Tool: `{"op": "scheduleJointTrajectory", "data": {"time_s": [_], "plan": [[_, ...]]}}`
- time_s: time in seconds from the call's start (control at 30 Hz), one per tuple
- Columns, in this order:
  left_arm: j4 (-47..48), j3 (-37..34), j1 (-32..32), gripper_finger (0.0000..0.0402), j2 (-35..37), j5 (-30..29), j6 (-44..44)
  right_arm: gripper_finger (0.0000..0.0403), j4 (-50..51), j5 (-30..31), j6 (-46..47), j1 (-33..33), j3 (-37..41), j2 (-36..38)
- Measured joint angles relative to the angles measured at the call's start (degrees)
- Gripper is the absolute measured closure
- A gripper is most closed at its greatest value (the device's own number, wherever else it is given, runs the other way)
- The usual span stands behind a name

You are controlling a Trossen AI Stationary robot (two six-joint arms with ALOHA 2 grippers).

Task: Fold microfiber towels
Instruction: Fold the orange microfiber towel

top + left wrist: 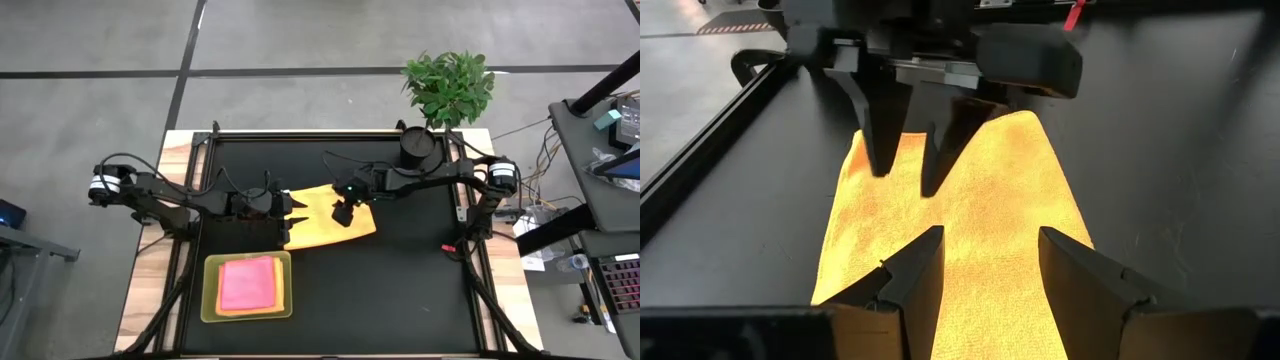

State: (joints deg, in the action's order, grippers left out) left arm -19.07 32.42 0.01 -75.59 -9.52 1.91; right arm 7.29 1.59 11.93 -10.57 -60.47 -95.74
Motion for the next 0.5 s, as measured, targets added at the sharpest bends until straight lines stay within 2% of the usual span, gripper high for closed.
{"op": "scheduleJointTrajectory", "data": {"time_s": [0.2, 0.5], "plan": [[0.02, 0.00, 0.00, 0.0254, 0.00, 0.00, 0.00, 0.0188, 11.49, -0.07, 5.64, 0.19, -1.79, 0.53], [0.04, -0.17, 0.00, 0.0254, 0.00, 0.00, 0.00, 0.0166, 14.62, -0.02, 13.06, 0.17, 3.25, 6.67]]}}
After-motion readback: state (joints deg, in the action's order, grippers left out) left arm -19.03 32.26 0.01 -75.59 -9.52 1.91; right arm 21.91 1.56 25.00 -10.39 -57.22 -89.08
